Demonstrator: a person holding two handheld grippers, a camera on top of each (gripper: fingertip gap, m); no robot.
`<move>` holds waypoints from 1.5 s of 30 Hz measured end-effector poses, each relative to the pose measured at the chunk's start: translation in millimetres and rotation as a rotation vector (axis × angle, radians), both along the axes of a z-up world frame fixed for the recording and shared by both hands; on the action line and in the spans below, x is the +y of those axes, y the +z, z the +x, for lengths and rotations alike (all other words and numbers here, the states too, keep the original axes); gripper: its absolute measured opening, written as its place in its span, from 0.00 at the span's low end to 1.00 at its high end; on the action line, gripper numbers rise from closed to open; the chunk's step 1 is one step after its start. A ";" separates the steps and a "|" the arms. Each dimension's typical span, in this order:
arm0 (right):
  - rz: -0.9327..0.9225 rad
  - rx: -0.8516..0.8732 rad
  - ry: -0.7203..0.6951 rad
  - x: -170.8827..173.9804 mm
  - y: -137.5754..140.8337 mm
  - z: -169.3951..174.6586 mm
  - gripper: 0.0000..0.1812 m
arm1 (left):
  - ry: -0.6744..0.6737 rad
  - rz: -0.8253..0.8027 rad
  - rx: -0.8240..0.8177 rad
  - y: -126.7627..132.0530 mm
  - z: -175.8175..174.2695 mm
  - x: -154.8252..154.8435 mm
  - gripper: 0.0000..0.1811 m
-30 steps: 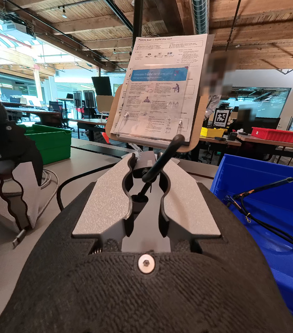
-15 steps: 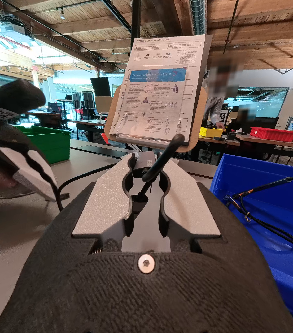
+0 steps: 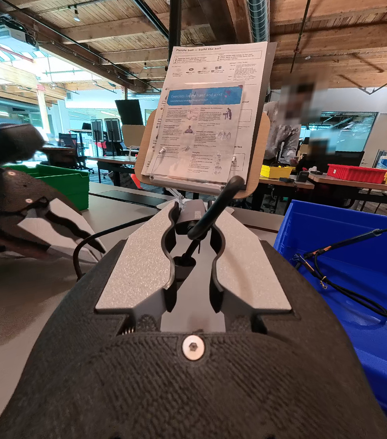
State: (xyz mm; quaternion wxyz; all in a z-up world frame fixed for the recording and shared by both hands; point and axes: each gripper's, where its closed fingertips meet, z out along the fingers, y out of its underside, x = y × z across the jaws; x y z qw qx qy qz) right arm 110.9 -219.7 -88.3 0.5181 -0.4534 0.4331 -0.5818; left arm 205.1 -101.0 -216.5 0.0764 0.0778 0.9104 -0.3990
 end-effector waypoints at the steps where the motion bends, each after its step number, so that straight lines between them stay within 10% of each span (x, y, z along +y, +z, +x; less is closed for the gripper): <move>1: 0.000 0.000 -0.001 -0.1 0.1 0.0 0.13 | -0.052 0.012 -0.080 -0.5 -1.9 2.4 0.09; 13: 0.000 -0.001 0.003 0.3 0.3 0.4 0.13 | -0.338 0.236 -0.184 -14.1 -3.8 -3.0 0.13; 23: 0.005 -0.030 0.070 10.9 5.4 -0.4 0.13 | -0.263 0.226 -0.056 -18.6 -5.6 -4.4 0.03; 28: 0.023 -0.045 0.128 18.5 7.3 -1.1 0.13 | -0.067 0.176 0.211 -12.2 -8.0 -6.4 0.02; 36: 0.039 -0.107 0.261 35.7 16.3 -6.4 0.13 | -0.003 -0.017 1.024 65.8 -47.7 -11.7 0.01; 45: -0.053 -0.118 0.349 58.2 16.8 -8.5 0.13 | -0.092 -0.105 1.299 105.9 -82.2 -13.9 0.01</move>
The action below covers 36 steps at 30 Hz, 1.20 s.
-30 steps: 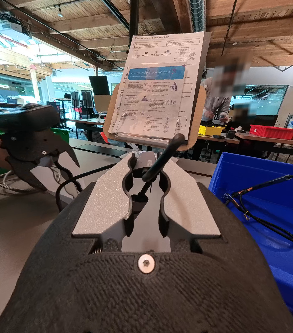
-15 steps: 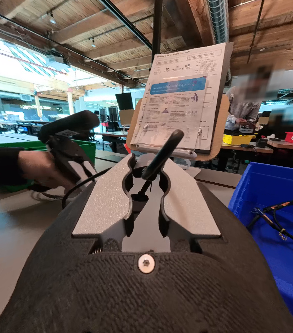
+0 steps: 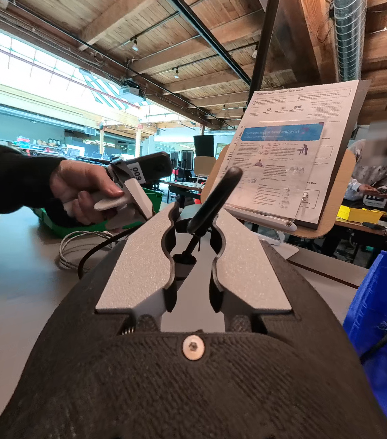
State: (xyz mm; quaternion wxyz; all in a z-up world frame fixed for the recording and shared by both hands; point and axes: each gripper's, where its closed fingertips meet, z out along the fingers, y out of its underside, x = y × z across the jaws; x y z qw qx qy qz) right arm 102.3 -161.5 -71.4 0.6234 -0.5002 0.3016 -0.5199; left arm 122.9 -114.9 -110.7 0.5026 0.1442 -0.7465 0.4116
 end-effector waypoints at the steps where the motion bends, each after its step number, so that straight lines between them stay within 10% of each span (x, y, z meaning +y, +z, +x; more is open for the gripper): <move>1: 0.003 0.001 0.007 0.7 -0.1 -0.3 0.13 | 0.002 -0.013 0.022 2.1 -0.5 -0.4 0.01; 25: -0.121 0.005 0.067 19.9 -7.9 1.3 0.13 | 0.028 -0.047 0.155 3.3 -3.1 7.0 0.01; 36: -0.046 0.074 0.026 11.0 -14.1 9.5 0.13 | 0.166 -0.131 -0.143 0.9 5.7 -6.1 0.01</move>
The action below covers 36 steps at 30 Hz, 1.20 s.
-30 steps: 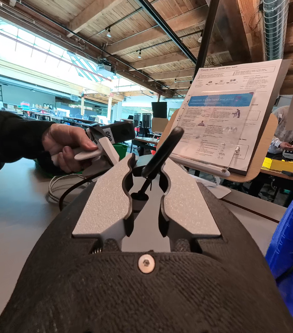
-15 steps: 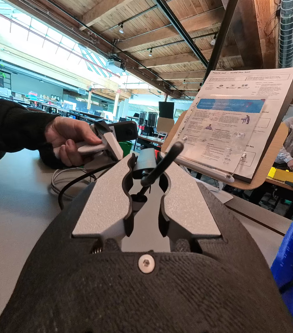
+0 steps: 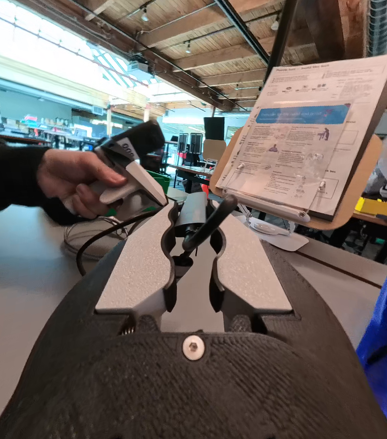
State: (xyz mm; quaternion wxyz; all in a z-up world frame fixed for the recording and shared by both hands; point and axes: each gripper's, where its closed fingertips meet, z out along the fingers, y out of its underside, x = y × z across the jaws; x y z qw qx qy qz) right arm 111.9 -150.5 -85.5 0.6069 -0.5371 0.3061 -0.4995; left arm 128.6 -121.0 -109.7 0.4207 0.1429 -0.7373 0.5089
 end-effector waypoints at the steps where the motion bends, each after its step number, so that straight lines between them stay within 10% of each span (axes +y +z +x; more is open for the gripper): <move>1: 0.031 0.007 -0.020 -3.7 0.6 1.1 0.13 | 0.031 -0.028 -0.083 2.2 1.5 -2.7 0.02; 6: 0.086 -0.022 -0.064 -12.2 8.4 -0.9 0.13 | 0.200 -0.197 -0.466 17.5 1.6 -13.6 0.08; 12: 0.154 -0.059 0.000 -13.3 16.0 -8.5 0.13 | 0.279 -0.253 -0.560 37.0 30.7 -5.6 0.22; 24: 0.353 0.022 0.233 1.8 14.5 -9.1 0.13 | 0.194 -0.407 -2.007 10.2 6.9 -10.5 0.22; 27: 0.353 0.031 0.230 1.0 12.4 -8.5 0.13 | 0.209 -0.413 -2.125 6.5 3.8 -16.3 0.04; 36: 0.316 0.058 0.260 5.7 4.2 -8.0 0.16 | 0.100 -0.456 -2.375 11.9 5.0 -13.7 0.03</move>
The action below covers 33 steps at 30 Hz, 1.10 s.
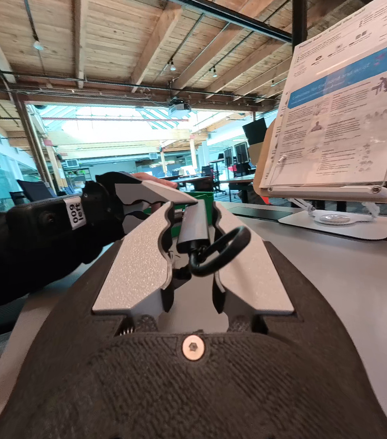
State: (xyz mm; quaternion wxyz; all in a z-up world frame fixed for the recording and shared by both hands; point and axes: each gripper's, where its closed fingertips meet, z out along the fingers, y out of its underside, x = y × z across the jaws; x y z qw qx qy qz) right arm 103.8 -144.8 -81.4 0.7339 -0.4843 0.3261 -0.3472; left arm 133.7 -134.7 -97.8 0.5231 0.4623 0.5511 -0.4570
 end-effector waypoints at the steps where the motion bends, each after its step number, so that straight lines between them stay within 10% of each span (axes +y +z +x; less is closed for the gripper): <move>1: -0.023 0.010 -0.022 -0.6 -2.5 2.0 0.16 | -0.002 0.016 -0.003 -1.5 0.2 0.5 0.03; 21: -0.271 0.071 -0.130 7.2 -20.5 10.9 0.13 | -0.006 0.120 0.066 -1.7 5.5 0.1 0.03; 33: -0.173 0.123 -0.243 -17.3 -19.7 16.1 0.13 | 0.168 -0.050 0.502 21.0 51.8 20.7 0.09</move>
